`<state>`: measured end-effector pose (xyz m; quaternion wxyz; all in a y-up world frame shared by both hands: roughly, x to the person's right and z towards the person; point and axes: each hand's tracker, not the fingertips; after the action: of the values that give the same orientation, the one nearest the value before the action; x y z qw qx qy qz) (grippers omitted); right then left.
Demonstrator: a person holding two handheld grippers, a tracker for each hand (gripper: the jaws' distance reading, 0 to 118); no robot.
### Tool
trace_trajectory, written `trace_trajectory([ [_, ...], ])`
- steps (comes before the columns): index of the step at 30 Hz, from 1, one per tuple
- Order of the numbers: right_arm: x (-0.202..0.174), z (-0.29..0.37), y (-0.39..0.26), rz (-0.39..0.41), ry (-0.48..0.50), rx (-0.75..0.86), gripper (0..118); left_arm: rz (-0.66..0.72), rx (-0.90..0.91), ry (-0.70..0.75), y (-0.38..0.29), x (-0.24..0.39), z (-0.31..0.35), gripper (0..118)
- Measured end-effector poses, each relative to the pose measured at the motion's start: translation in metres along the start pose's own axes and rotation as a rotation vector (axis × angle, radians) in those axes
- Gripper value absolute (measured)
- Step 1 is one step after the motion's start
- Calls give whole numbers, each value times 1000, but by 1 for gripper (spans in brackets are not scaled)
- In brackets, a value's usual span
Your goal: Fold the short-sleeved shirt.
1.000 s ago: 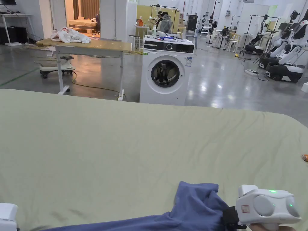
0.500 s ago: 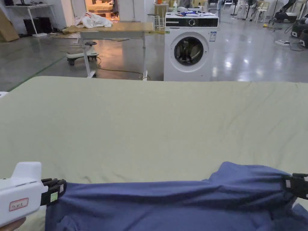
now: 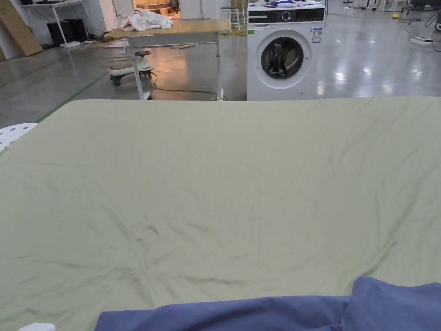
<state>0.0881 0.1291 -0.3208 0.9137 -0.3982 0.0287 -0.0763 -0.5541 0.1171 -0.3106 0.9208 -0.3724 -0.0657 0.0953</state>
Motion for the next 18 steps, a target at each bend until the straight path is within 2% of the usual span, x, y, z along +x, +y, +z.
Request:
trace_trajectory([
  [1,0,-4,-4,-3,-6,2,1,8,4,-2,-2,-1,-1,0],
  [2,-1,-7,-8,1,-4,2,1,11,28,5,-4,-1,-1,10],
  [3,-3,-9,-11,7,-5,7,4,-6,53,17,-6,2,-1,21],
  [4,-4,-10,-13,7,-10,13,14,-31,75,45,-5,4,0,43],
  [5,-5,-9,-12,15,-24,15,39,-51,92,78,-3,6,3,73],
  [6,-7,-5,-9,38,-39,35,56,-71,121,92,1,9,8,83],
  [7,-11,0,-5,73,-43,72,65,-83,168,83,7,17,20,84],
  [10,-34,31,14,168,-39,219,67,-132,334,75,28,39,58,84],
  [12,-55,55,24,220,-30,337,74,-178,452,90,40,63,88,84],
  [13,-63,66,28,227,-25,385,77,-184,492,95,43,71,99,84],
  [16,-92,93,33,220,41,502,78,-174,596,93,49,101,132,82],
  [18,-99,100,29,212,91,550,78,-192,671,95,42,116,148,74],
])
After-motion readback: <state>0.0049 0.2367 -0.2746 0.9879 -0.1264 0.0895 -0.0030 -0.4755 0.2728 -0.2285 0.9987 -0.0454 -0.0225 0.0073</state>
